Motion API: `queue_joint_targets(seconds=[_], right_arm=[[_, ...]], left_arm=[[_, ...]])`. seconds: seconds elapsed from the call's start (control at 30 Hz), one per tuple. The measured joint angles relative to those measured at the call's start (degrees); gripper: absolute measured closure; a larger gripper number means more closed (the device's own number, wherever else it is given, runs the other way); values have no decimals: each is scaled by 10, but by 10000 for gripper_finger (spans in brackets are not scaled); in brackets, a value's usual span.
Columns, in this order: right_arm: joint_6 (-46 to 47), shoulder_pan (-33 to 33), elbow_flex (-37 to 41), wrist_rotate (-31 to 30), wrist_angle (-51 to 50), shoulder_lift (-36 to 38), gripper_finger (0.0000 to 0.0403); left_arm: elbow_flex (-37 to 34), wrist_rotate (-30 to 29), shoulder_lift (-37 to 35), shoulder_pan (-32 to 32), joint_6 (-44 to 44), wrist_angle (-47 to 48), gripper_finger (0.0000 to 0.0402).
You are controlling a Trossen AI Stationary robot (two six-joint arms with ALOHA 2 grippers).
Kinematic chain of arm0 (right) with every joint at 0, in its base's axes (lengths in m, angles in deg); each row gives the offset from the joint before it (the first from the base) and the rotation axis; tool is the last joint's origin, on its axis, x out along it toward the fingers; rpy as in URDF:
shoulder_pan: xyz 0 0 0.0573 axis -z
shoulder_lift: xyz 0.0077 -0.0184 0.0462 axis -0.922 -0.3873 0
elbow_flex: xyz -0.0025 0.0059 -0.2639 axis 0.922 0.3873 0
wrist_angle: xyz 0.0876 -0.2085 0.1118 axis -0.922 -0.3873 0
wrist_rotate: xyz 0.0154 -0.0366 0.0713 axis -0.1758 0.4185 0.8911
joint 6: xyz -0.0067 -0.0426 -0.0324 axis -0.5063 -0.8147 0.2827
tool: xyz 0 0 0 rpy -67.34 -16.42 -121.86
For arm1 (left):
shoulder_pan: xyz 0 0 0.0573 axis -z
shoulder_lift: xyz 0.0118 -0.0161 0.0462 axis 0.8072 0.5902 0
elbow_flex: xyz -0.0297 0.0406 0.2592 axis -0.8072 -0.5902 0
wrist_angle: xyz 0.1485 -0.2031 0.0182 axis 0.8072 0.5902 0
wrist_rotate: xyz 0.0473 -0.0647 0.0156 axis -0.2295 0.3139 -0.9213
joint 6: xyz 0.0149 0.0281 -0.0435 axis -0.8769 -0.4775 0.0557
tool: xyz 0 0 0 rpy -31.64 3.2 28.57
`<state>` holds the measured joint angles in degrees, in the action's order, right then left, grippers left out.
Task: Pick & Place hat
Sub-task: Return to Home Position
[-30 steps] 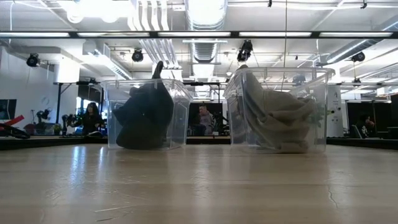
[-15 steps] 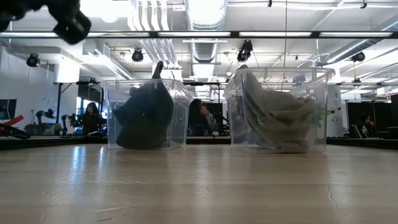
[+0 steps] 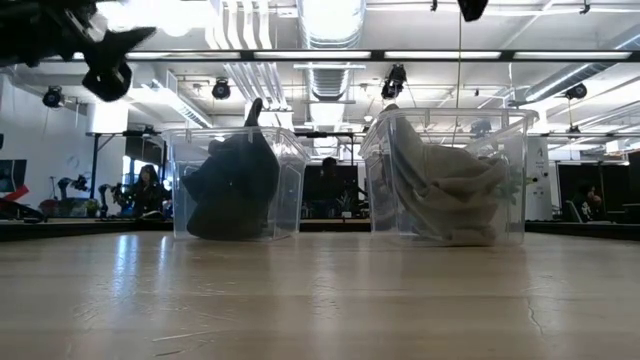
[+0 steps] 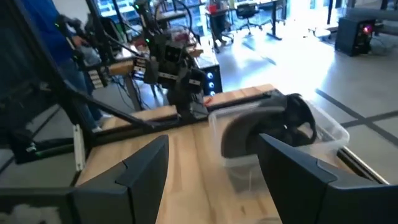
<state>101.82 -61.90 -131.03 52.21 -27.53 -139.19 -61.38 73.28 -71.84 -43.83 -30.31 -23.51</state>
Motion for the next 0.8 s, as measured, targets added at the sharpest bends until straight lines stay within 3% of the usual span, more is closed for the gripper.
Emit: queue_joint_targets(seconds=[0.27, 0.53, 0.8], right_arm=[[-5, 11, 71, 1, 107, 5, 165], [9, 11, 167, 45, 243, 11, 165], [21, 14, 215, 50, 271, 27, 165]], left_arm=[[-21, -16, -20, -16, 14, 33, 193], [-71, -21, -20, -16, 53, 37, 193], [-75, -36, -19, -17, 42, 71, 193]])
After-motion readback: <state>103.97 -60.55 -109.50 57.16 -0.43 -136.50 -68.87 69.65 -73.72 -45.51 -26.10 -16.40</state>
